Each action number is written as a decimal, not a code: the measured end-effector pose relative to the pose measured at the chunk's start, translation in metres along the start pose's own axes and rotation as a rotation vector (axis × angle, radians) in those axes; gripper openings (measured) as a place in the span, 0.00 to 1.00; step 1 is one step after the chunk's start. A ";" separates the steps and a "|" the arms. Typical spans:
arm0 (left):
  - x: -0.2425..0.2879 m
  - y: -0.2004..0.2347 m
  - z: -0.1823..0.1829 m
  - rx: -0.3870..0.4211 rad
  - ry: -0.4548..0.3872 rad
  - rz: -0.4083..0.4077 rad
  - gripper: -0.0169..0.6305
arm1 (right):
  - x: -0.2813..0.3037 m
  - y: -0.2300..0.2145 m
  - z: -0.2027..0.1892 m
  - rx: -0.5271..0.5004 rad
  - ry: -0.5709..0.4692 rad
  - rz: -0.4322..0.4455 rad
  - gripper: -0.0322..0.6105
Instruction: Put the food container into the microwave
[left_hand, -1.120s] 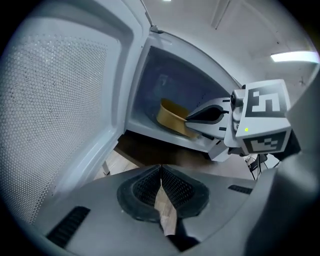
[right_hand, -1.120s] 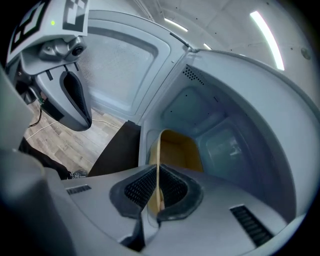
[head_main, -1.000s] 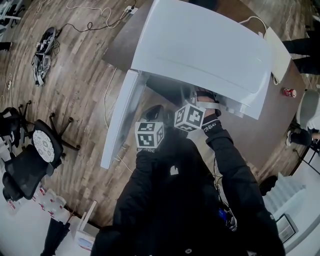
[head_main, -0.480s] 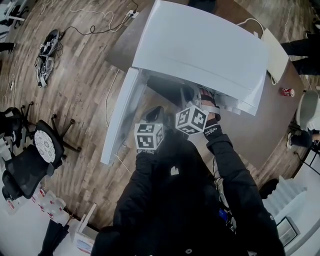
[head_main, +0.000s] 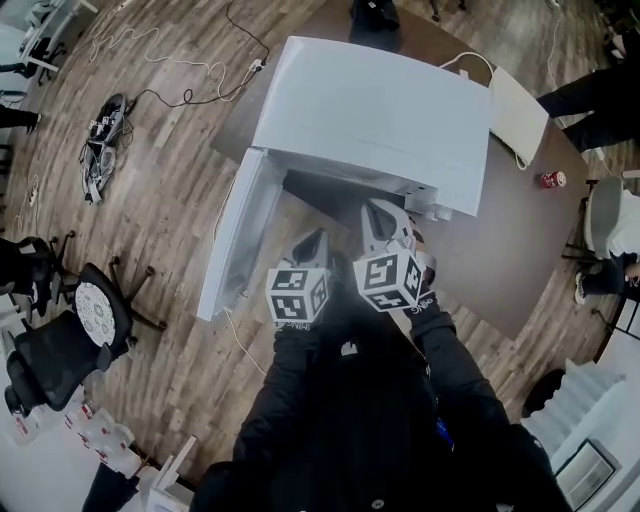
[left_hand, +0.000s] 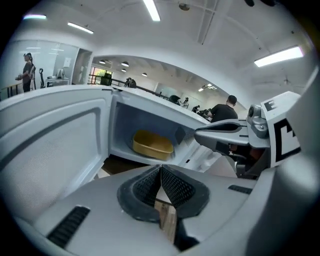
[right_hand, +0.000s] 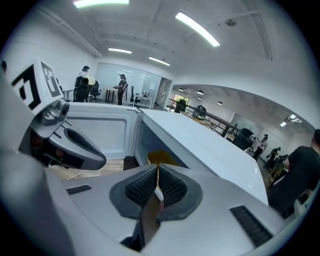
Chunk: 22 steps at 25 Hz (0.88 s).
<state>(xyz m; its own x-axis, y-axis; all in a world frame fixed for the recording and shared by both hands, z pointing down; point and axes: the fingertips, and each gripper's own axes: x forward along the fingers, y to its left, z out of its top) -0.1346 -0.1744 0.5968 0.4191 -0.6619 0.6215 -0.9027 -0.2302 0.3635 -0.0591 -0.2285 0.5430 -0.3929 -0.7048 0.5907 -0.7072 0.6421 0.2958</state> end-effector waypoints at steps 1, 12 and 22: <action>-0.005 -0.008 0.005 0.007 -0.013 -0.007 0.08 | -0.010 -0.001 0.004 0.023 -0.012 -0.002 0.10; -0.058 -0.086 0.071 0.123 -0.199 -0.084 0.08 | -0.113 -0.027 0.042 0.225 -0.208 -0.078 0.09; -0.095 -0.131 0.087 0.176 -0.297 -0.095 0.08 | -0.175 -0.044 0.058 0.276 -0.328 -0.123 0.09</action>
<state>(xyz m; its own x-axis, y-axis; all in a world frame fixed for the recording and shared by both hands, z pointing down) -0.0652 -0.1436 0.4293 0.4790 -0.8041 0.3522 -0.8747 -0.4033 0.2687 0.0069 -0.1511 0.3824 -0.4301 -0.8578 0.2813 -0.8734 0.4742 0.1108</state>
